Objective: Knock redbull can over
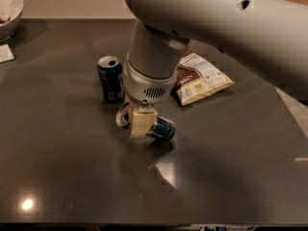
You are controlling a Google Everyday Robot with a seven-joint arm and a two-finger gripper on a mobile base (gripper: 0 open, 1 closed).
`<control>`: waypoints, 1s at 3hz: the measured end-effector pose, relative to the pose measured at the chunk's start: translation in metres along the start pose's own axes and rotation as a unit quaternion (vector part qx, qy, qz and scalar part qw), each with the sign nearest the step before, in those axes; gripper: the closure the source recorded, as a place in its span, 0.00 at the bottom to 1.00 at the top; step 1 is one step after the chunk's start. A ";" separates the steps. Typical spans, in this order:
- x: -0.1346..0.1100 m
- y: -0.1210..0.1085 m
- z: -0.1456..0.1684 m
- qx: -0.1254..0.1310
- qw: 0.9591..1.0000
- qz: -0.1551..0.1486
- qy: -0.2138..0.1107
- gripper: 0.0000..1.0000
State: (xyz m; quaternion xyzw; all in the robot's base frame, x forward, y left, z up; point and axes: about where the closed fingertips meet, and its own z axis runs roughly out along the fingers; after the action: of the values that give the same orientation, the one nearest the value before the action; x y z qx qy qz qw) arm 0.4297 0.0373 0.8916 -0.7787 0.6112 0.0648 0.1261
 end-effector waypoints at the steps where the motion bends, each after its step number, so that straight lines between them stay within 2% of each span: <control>1: 0.001 0.001 0.010 -0.013 1.000 -0.016 0.022 0.60; 3: 0.000 0.007 0.030 -0.039 0.997 -0.040 0.045 0.13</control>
Offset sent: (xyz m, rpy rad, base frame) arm -0.0027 0.0050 -0.0336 -0.1305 0.0407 0.0944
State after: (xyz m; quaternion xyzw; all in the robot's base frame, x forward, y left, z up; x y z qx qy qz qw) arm 0.4244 0.0437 0.8624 -0.8090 0.5816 0.0483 0.0702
